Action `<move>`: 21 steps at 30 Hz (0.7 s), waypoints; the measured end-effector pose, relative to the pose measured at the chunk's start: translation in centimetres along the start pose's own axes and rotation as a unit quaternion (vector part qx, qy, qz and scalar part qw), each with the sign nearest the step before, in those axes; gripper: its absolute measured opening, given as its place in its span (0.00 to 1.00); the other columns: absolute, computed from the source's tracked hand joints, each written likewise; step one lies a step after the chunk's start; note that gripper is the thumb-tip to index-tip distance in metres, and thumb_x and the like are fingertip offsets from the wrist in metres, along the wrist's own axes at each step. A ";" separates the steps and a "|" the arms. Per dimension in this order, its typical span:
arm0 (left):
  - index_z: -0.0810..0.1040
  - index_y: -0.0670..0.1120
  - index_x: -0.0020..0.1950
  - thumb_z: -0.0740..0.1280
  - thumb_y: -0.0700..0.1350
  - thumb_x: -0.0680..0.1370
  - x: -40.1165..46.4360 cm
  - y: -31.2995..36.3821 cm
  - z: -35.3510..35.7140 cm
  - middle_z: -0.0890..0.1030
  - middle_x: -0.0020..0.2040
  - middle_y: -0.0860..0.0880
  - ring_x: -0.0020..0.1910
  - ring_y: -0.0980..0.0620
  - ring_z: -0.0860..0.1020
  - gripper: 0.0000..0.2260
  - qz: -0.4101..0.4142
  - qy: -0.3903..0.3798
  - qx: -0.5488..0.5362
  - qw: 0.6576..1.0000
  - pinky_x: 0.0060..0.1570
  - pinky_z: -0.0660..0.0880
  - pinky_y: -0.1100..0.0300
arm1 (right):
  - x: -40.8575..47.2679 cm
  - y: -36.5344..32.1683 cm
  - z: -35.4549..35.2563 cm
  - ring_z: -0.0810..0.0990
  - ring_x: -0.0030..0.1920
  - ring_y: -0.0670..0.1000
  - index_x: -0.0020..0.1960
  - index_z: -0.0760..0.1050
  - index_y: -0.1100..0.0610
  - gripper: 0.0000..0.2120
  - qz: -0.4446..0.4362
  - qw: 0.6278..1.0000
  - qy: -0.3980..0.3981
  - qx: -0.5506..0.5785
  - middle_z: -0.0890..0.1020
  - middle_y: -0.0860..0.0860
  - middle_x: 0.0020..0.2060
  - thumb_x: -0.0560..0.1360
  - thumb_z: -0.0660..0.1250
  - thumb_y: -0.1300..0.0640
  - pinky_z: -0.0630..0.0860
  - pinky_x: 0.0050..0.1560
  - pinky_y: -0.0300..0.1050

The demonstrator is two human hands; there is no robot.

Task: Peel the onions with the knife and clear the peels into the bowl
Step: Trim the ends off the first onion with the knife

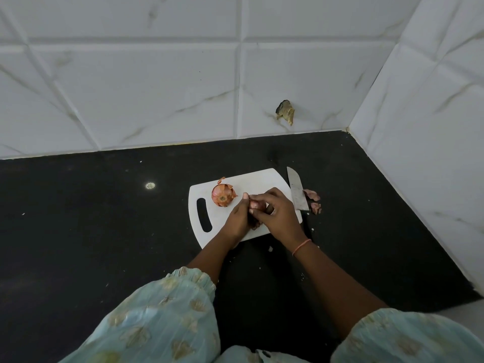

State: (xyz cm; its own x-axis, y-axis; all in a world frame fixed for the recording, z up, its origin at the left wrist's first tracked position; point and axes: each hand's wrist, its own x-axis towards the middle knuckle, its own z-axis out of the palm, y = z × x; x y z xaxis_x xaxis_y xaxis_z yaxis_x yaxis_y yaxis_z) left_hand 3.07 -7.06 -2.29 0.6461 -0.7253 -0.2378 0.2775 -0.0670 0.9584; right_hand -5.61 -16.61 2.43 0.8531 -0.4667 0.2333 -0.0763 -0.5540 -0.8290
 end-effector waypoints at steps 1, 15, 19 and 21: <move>0.80 0.41 0.57 0.46 0.60 0.85 0.0 0.0 0.0 0.82 0.50 0.35 0.39 0.51 0.76 0.30 0.001 0.000 0.004 1.000 0.40 0.72 0.59 | -0.1 0.0 0.1 0.77 0.49 0.37 0.55 0.83 0.55 0.14 0.002 1.000 0.003 0.003 0.76 0.46 0.45 0.71 0.75 0.65 0.72 0.47 0.27; 0.81 0.40 0.47 0.48 0.61 0.84 -0.3 0.4 0.4 0.81 0.36 0.41 0.35 0.49 0.76 0.31 -0.018 0.024 -0.028 0.999 0.38 0.73 0.58 | 0.8 1.2 -2.6 0.82 0.37 0.52 0.41 0.79 0.60 0.04 0.078 0.983 0.161 -0.043 0.82 0.54 0.39 0.73 0.72 0.67 0.77 0.39 0.37; 0.73 0.36 0.57 0.53 0.61 0.83 -0.4 0.5 0.6 0.81 0.39 0.40 0.35 0.48 0.78 0.27 0.013 0.028 -0.021 0.999 0.36 0.75 0.57 | -0.6 3.3 -7.6 0.77 0.38 0.54 0.34 0.73 0.54 0.14 0.168 0.951 0.243 -0.093 0.78 0.51 0.33 0.77 0.69 0.54 0.67 0.39 0.40; 0.71 0.40 0.60 0.57 0.57 0.84 -0.6 0.6 0.8 0.81 0.39 0.42 0.36 0.49 0.78 0.20 0.029 0.042 0.003 0.999 0.37 0.75 0.57 | -1.3 3.5 -9.1 0.77 0.43 0.52 0.40 0.78 0.56 0.11 0.188 0.950 0.218 -0.118 0.80 0.50 0.38 0.81 0.63 0.58 0.69 0.43 0.41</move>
State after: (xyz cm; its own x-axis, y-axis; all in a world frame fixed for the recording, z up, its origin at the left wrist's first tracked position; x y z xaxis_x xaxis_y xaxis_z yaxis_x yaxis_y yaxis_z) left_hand 2.24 -7.18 -1.48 0.7186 -0.6680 -0.1931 0.2331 -0.0301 0.9720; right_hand -11.69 -24.19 3.87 0.4513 -0.8750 0.1754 -0.4905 -0.4074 -0.7703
